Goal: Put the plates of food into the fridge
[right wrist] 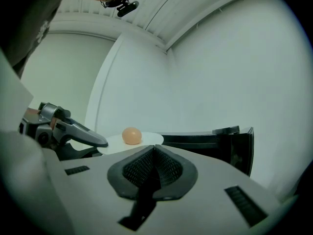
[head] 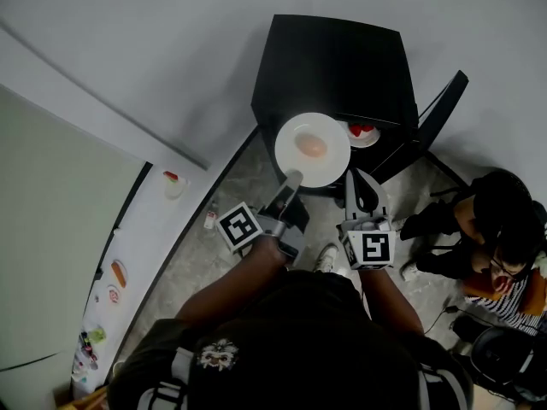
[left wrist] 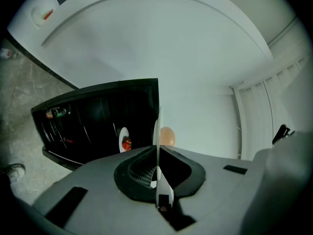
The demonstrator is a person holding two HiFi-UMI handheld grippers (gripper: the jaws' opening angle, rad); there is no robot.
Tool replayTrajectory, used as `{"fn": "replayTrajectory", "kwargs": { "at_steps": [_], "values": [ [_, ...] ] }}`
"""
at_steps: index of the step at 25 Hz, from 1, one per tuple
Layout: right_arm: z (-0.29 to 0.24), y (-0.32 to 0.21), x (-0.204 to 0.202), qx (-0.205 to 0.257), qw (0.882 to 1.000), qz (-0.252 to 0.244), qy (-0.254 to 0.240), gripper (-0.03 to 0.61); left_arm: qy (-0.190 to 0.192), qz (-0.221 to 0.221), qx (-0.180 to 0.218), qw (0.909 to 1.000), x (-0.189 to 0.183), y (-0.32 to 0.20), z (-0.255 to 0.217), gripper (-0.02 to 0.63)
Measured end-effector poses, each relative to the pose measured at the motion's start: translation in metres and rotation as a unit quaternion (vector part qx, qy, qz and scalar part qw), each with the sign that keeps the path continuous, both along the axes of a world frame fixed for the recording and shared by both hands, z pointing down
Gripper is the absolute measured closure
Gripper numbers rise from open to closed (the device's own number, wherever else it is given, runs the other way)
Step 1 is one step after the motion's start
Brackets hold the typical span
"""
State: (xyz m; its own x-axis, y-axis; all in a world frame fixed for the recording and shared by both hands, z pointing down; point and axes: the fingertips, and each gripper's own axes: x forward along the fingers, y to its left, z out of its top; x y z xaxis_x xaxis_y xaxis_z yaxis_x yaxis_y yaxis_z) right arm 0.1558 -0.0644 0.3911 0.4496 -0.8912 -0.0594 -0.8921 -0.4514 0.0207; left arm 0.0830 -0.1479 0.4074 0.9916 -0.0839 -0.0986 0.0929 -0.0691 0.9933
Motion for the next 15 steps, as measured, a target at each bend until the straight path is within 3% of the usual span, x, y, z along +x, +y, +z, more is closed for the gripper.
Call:
{"fn": "replayTrajectory", "kwargs": {
  "at_steps": [15],
  "values": [
    [0.008,-0.006,0.009,0.004,1.0,0.011,-0.009,0.552,-0.079,-0.017,-0.021,0.9965,-0.001,-0.017,0.088,0.58]
  ]
}}
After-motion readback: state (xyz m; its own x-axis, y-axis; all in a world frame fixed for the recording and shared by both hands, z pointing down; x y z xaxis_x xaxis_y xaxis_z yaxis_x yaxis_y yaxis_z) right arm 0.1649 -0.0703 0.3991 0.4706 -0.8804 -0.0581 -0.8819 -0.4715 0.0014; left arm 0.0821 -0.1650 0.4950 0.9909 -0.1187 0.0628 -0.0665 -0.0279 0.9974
